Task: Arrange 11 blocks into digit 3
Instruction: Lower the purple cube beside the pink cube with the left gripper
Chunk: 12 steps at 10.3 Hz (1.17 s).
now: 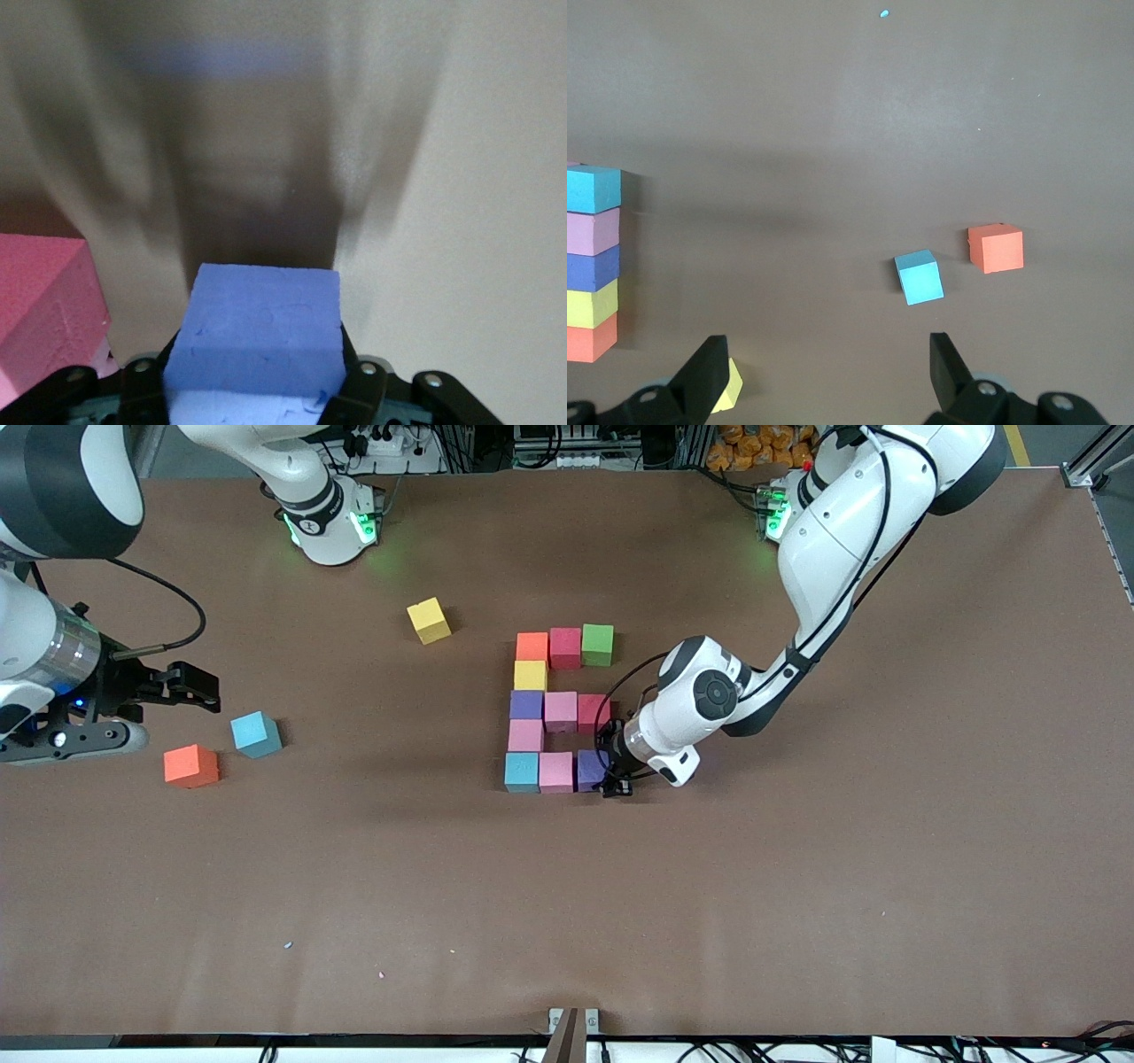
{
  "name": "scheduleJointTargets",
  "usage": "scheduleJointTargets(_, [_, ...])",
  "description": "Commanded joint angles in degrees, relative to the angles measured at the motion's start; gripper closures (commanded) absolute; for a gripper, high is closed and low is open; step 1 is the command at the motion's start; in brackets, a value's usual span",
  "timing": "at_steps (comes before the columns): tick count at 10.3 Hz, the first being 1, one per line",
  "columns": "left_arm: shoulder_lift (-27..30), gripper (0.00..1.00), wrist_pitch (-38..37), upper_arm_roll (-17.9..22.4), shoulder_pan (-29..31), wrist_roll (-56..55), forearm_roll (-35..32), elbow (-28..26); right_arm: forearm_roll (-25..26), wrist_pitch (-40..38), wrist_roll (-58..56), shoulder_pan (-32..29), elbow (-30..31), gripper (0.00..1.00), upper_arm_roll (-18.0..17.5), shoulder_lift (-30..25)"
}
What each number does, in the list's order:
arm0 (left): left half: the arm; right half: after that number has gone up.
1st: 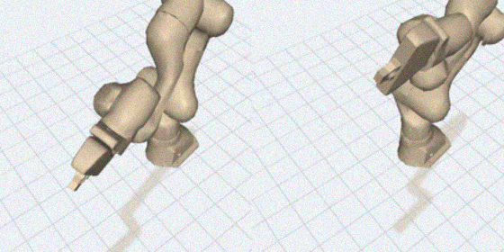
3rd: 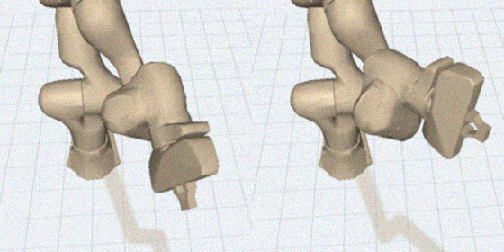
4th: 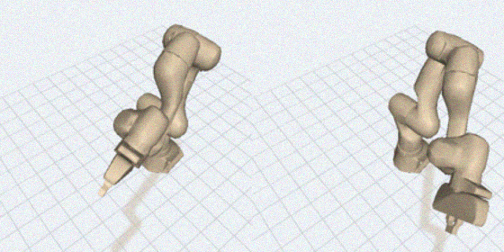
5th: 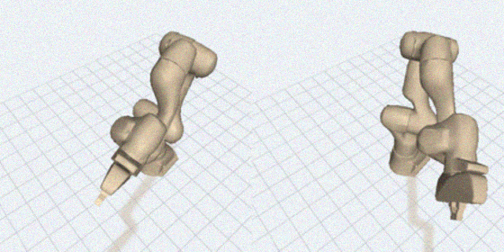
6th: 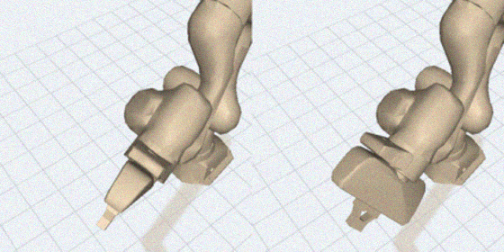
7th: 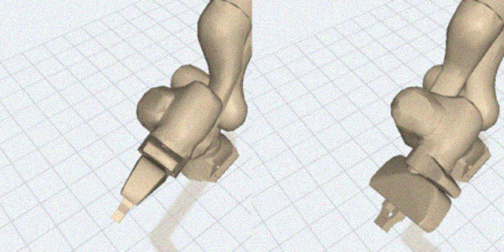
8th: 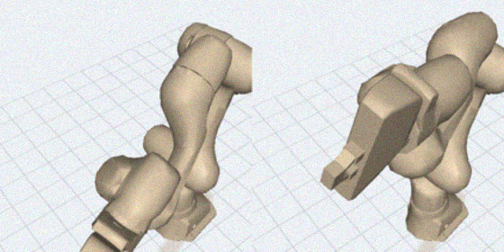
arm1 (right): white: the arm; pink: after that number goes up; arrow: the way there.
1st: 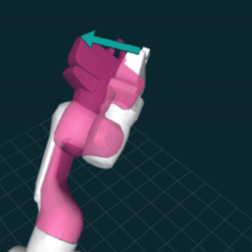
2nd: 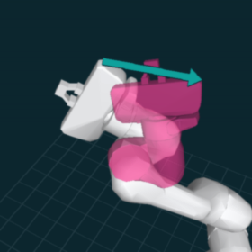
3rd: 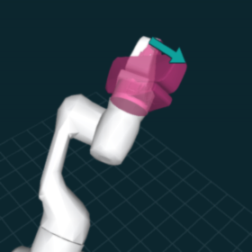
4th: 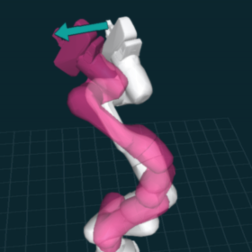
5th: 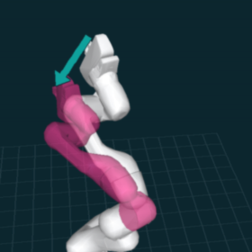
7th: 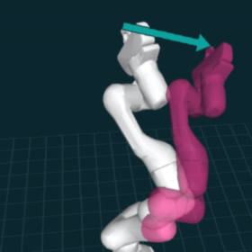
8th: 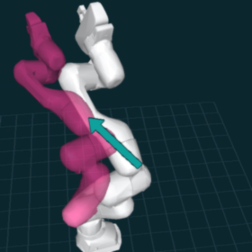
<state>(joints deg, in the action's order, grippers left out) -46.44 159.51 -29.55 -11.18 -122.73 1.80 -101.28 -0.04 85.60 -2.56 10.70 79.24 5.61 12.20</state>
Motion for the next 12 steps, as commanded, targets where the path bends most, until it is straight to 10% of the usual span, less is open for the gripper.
scheduleJointTargets(1, [-0.8, 0.93, 0.5, 0.1, -0.6, -0.2, 1.5, 1.1, -0.7, 0.3, 0.3, -1.1, 1.5, 0.0, -0.9, -1.5])
scheduleJointTargets(12, [-2.0, 0.82, 0.5, 0.2, -0.9, -0.2, 1.4, 1.9, -0.7, 0.3, 0.3, -1.1, 1.5, 0.0, -0.9, -1.5])
